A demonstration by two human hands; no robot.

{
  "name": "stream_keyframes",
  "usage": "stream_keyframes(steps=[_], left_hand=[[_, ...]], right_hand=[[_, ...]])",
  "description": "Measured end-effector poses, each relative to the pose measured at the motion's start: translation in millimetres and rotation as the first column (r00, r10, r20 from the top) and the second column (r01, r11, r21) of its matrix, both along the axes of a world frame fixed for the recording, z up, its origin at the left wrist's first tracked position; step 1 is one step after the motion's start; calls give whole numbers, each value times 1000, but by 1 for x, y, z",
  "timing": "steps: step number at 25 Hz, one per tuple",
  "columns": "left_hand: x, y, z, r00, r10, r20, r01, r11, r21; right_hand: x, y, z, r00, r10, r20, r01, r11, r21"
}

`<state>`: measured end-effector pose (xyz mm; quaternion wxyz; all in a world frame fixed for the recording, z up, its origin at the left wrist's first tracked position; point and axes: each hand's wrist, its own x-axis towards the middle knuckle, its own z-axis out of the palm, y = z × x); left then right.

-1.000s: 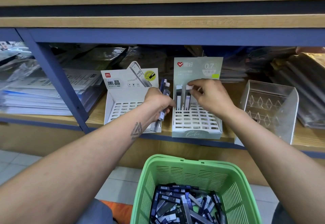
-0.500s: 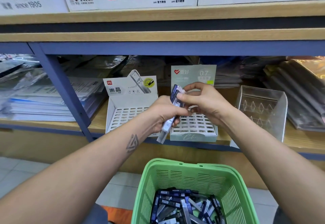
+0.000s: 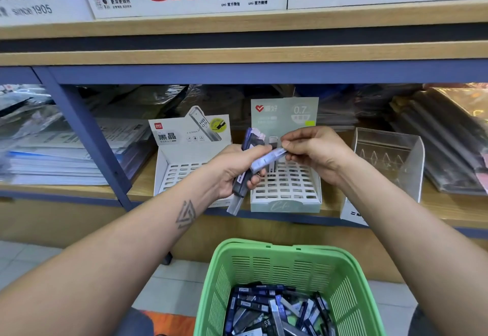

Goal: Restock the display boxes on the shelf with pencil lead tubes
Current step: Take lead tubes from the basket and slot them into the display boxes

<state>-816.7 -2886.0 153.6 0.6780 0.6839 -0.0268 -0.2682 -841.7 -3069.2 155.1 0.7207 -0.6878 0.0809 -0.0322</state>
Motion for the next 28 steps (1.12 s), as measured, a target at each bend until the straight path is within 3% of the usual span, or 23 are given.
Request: stream_keyframes(steps=[7, 11, 16, 23, 28], left_hand=[[14, 26, 17, 994, 110, -14, -111, 992, -55], [23, 34, 19, 972, 221, 83, -218, 975, -41], [22, 42, 21, 960, 168, 223, -189, 979, 78], [24, 61, 20, 963, 90, 253, -136, 976, 172], [34, 97, 26, 939, 224, 260, -275, 945, 177]], right_hand=[[-2, 0, -2, 999, 43, 30, -43, 999, -7], [-6, 9, -2, 989, 143, 39, -130, 963, -235], [-3, 30, -5, 970, 218, 112, -147, 883, -447], [4, 57, -11, 911, 397, 107, -296, 814, -499], [13, 84, -18, 940, 276, 200, -140, 847, -512]])
